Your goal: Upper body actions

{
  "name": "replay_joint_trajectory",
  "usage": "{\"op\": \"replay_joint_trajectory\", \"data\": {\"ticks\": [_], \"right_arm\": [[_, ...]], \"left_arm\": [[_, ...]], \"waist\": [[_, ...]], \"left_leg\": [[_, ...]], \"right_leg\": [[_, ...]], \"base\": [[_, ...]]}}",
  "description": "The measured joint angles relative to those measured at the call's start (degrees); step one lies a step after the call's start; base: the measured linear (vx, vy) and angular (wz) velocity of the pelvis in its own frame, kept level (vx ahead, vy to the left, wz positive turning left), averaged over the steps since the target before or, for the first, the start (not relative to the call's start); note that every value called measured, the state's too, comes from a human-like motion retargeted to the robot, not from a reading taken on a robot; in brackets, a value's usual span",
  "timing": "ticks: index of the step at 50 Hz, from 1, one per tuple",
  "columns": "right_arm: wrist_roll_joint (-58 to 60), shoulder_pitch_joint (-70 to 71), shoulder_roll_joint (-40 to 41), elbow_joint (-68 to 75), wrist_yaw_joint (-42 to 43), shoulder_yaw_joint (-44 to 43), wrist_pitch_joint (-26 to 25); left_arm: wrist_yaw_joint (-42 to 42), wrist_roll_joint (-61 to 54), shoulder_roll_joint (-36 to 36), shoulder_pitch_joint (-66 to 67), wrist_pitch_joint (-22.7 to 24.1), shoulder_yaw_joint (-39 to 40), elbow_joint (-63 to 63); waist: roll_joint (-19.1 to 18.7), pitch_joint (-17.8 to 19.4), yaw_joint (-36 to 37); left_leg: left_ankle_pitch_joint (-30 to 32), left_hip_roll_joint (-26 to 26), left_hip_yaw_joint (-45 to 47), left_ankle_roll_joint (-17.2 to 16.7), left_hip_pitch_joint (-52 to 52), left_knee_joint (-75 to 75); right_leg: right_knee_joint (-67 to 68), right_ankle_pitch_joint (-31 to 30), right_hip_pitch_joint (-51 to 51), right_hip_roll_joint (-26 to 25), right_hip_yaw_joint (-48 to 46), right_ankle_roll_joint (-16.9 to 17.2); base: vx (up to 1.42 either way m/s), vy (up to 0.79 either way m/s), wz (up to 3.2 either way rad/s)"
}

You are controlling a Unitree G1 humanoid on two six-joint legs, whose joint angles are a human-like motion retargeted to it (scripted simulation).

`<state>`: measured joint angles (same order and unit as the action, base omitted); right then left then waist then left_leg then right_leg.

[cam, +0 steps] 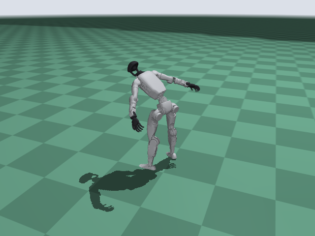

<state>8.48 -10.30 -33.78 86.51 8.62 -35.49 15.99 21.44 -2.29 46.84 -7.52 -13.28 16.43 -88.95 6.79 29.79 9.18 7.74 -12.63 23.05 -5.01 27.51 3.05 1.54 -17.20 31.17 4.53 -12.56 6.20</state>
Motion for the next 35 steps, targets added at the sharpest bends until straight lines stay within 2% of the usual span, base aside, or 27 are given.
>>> {"op": "replay_joint_trajectory", "data": {"ticks": [5,8,12,15,20,24,28,32,35], "right_arm": [[-3.13,-3.1,1.64,2.13,-0.41,-1.67,0.18],[-5.1,-4.28,4.81,2.31,-1.27,-6.0,0.97],[-11.0,-3.46,9.03,3.06,-4.42,-9.52,1.89],[-18.41,-1.68,10.44,4.26,-7.28,-9.4,2.63],[-28.06,0.78,10.91,7.34,-8.26,-3.21,3.89],[-33.55,0.77,11.13,10.89,-2.14,1.33,4.24],[-41.11,-0.01,12.61,10.89,2.91,1.71,2.97],[-44.36,-0.4,12.44,10.89,3.48,0.29,3.28],[-43.8,0.0,11.5,10.89,5.93,0.56,3.53]], "left_arm": [[-5.26,-3.68,-0.37,-3.7,4.47,-0.3,3.55],[-9.23,-6.5,-1.43,-6.12,8.31,-1.19,4.9],[-6.98,-6.22,-2.29,-8.99,10.51,0.51,5.17],[-5.72,-8.01,-2.67,-10.8,11.82,4.9,5.09],[-10.56,-14.55,-1.53,-14.25,14.72,11.79,4.61],[-12.71,-15.25,0.83,-18.39,17.35,10.41,6.01],[-15.48,-9.54,1.63,-23.91,20.77,8.45,7.34],[-17.05,-8.16,2.6,-30.22,22.12,5.92,6.72],[-18.24,-8.44,4.9,-32.72,20.77,4.72,7.42]], "waist": [[4.08,0.0,-9.65],[5.46,0.0,-14.06],[8.68,0.0,-22.2],[11.32,0.0,-29.54],[16.77,0.0,-40.88],[20.53,0.0,-46.25],[22.74,0.0,-49.38],[23.01,0.0,-51.09],[23.01,0.0,-53.03]], "left_leg": [[-0.96,-3.01,5.22,-0.94,-1.38,-0.14],[-1.28,-4.66,8.29,-1.39,-0.85,0.16],[-1.49,-6.53,11.97,-2.3,0.78,0.01],[-1.54,-7.44,14.9,-3.04,1.93,-0.01],[-1.39,-8.47,20.0,-4.39,2.38,0.02],[-0.61,-8.35,22.78,-5.32,3.68,0.39],[0.1,-7.91,24.54,-5.79,7.11,0.96],[0.37,-8.3,24.48,-5.95,11.88,1.28],[0.71,-9.05,24.56,-5.97,15.43,1.35]], "right_leg": [[-0.18,-1.56,1.98,-2.49,2.37,-0.04],[-0.48,-2.49,4.58,-4.42,4.5,-0.09],[-0.96,-3.72,8.56,-6.55,7.46,-0.21],[-1.32,-4.62,11.58,-7.81,9.81,-0.25],[-2.06,-6.22,15.37,-10.03,14.7,-0.26],[-3.02,-7.57,18.38,-10.97,17.77,-0.32],[-3.57,-8.43,22.68,-11.04,19.15,-0.36],[-4.23,-8.91,27.38,-11.22,19.45,-0.31],[-4.49,-8.8,30.4,-11.42,19.04,-0.24]], "base": [[-0.55,0.25,-1.03],[-0.68,0.19,-1.07],[-0.7,0.32,-0.94],[-0.66,0.45,-0.91],[-0.53,0.45,-1.01],[-0.41,0.33,-0.73],[-0.29,0.19,-0.29],[-0.13,0.14,-0.24],[-0.05,0.24,-0.18]]}}
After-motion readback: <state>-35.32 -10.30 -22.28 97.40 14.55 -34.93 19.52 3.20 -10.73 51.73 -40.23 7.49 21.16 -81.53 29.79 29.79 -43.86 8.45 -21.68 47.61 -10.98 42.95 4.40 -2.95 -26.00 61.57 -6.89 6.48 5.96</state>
